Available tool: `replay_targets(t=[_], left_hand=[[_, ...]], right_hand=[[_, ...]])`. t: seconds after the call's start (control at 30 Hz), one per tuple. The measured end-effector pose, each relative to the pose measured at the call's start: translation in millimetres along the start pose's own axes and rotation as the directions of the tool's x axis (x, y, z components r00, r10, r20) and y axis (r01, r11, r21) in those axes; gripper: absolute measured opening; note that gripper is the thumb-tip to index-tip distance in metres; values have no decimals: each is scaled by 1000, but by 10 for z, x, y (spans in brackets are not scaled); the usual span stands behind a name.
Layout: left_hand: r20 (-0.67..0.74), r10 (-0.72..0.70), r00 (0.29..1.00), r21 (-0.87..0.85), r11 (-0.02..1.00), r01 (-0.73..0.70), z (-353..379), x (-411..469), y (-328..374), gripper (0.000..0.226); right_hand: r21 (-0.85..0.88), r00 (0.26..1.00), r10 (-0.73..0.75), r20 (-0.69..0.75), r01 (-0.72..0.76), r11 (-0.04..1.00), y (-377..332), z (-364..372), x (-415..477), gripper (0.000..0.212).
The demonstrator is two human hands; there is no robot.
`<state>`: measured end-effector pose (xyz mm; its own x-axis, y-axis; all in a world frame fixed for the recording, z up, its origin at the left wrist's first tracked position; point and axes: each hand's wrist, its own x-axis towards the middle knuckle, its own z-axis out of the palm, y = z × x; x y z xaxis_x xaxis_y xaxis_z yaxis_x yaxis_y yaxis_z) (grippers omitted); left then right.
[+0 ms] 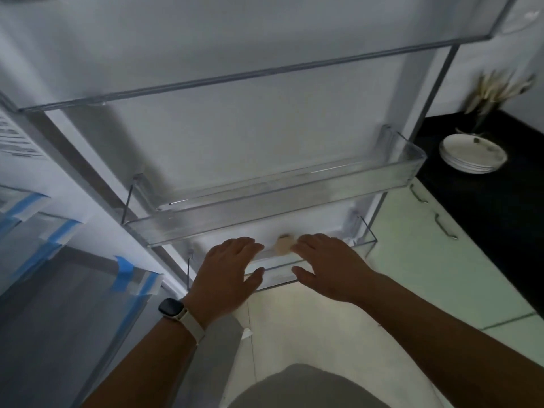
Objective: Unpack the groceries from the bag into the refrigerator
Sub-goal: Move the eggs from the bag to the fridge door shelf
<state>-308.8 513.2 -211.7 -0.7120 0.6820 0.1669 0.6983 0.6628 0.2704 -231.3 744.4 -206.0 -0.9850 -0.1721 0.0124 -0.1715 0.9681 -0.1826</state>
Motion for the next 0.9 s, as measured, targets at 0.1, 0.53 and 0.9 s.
replay_targets(t=[0.1,0.53,0.9], left_hand=[[-41,62,997,-50,997,-64,-4,-87,-18,46],[-16,397,918,-172,903,-393,121,-280,1,46],[62,667,742,-253,730,-635,295,-424,1081,47]], right_hand=[[-13,996,93,7,-93,996,-194,-22,-107,57],[-68,851,521,-70,-525,849,-943,124,-938,49],[-80,545,832,-103,-838,540,-1237,-3,-2180,54]])
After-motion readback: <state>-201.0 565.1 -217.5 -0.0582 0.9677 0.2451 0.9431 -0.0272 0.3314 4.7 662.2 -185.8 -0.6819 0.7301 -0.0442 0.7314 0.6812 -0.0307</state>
